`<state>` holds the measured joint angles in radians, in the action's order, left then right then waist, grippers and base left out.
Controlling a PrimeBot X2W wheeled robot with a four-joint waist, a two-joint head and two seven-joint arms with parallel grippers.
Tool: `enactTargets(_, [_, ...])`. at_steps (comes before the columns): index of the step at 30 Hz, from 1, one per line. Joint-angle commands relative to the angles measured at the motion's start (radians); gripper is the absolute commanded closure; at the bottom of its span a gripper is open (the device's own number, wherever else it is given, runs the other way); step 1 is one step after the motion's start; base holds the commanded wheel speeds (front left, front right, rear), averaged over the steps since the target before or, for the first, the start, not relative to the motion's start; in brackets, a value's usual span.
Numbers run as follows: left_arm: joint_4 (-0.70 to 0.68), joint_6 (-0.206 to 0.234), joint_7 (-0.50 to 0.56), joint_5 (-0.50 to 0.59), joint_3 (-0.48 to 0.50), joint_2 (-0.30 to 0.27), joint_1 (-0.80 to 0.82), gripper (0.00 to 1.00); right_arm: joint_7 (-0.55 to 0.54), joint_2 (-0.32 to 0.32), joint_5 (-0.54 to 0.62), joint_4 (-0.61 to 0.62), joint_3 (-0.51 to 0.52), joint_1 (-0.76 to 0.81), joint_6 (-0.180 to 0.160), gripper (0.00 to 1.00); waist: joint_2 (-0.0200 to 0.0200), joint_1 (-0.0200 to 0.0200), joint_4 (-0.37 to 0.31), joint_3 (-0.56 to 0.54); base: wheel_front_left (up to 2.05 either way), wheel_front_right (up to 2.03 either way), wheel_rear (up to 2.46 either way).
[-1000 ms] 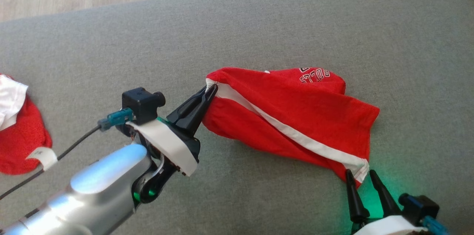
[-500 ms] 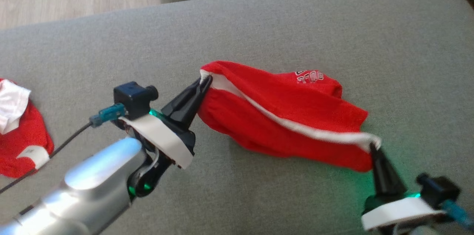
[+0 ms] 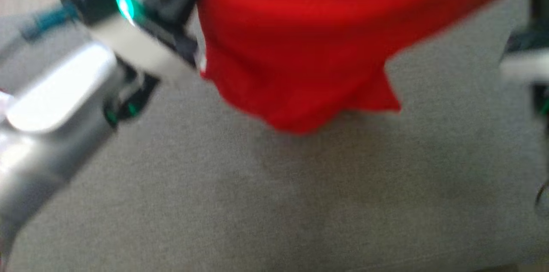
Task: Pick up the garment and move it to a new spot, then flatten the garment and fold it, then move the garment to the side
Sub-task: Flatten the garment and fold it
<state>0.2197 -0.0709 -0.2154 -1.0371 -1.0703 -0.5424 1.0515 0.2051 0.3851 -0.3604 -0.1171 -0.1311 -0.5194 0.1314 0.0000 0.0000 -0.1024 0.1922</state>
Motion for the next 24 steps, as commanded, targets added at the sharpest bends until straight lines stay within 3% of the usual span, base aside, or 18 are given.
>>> enactTargets(1, [0.004,-0.007,0.007,0.016,0.069,-0.02,0.121,1.0,-0.018,0.049,-0.018,0.002,-0.031,-0.107,-0.001,1.0,0.0,0.0,0.014,0.063,0.0,0.0,0.0])
enactTargets(8, [0.164,-0.032,-0.028,0.133,0.139,0.075,0.431,1.0,-0.009,0.159,-0.048,-0.144,-0.06,-0.55,-0.001,1.0,0.0,0.0,0.04,0.226,0.0,0.0,0.0])
enactTargets(13, [0.24,-0.043,-0.045,0.211,0.246,0.147,0.517,1.0,0.025,0.2,-0.045,-0.199,-0.109,-0.713,-0.001,1.0,0.0,0.0,0.04,0.293,0.0,0.0,0.0])
enactTargets(18, [0.229,-0.056,-0.046,0.273,0.351,0.187,0.383,1.0,0.048,0.21,-0.063,-0.215,-0.135,-0.682,-0.001,1.0,0.0,0.0,0.041,0.318,0.0,0.0,0.0])
enactTargets(24, [0.149,-0.059,-0.046,0.308,0.394,0.203,0.108,1.0,0.056,0.206,-0.084,-0.188,-0.118,-0.466,-0.001,1.0,0.0,0.0,0.061,0.3,0.0,0.0,0.0])
